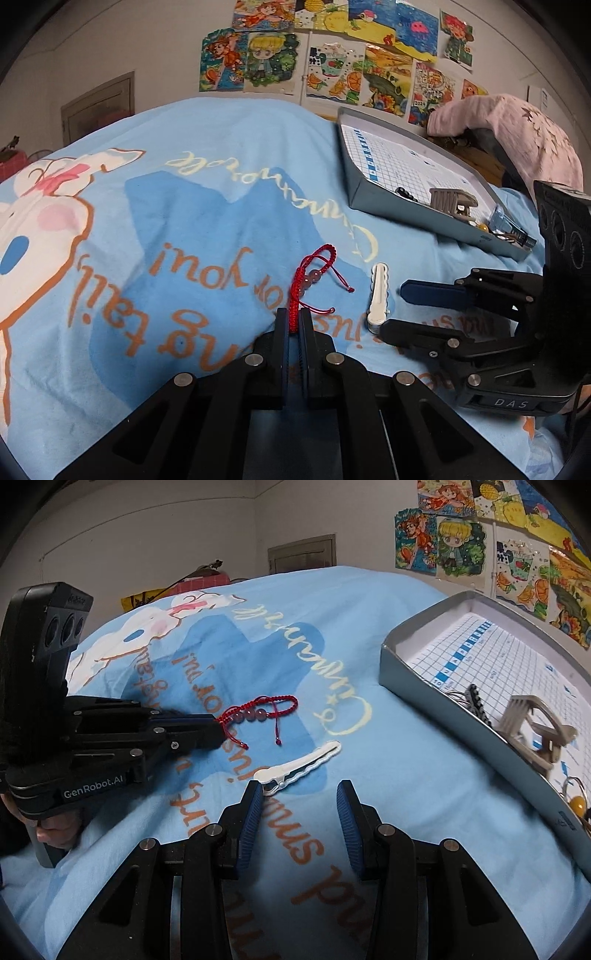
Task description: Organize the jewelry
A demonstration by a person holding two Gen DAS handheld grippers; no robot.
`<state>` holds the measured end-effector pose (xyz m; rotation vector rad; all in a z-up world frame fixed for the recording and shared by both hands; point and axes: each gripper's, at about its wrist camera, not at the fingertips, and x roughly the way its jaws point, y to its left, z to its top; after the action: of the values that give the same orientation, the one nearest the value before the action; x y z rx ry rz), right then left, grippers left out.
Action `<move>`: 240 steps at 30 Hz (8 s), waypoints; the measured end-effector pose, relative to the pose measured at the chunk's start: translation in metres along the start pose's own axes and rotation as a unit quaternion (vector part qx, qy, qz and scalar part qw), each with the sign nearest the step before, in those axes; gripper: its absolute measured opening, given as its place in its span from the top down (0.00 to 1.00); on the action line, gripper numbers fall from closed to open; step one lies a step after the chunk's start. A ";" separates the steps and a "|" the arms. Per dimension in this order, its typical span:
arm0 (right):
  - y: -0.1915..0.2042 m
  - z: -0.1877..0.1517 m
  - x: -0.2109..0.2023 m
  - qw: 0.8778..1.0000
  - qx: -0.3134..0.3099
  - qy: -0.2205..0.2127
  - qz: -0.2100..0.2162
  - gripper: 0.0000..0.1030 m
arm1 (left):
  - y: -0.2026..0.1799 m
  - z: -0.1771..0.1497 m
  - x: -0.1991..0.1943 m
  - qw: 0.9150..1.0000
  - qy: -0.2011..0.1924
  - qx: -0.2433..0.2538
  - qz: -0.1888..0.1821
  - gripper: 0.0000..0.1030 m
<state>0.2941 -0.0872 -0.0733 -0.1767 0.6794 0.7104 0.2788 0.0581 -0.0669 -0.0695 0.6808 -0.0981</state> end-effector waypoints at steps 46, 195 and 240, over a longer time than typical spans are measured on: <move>-0.010 0.040 0.075 0.980 0.199 0.000 0.017 0.85 | 0.016 0.001 -0.005 0.998 -0.022 -0.057 -0.007 0.95; 0.031 -0.096 -0.243 0.919 0.165 -0.246 -0.261 0.02 | -0.073 -0.048 -0.183 0.978 -0.209 -0.003 0.013 0.00; 0.036 -0.095 -0.239 0.921 0.162 -0.243 -0.259 0.02 | -0.074 -0.048 -0.184 0.978 -0.210 0.000 0.014 0.00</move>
<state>0.0890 -0.2250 0.0066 0.1254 0.2395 0.1094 0.1018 0.0043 0.0179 -0.0773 0.2593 -0.0534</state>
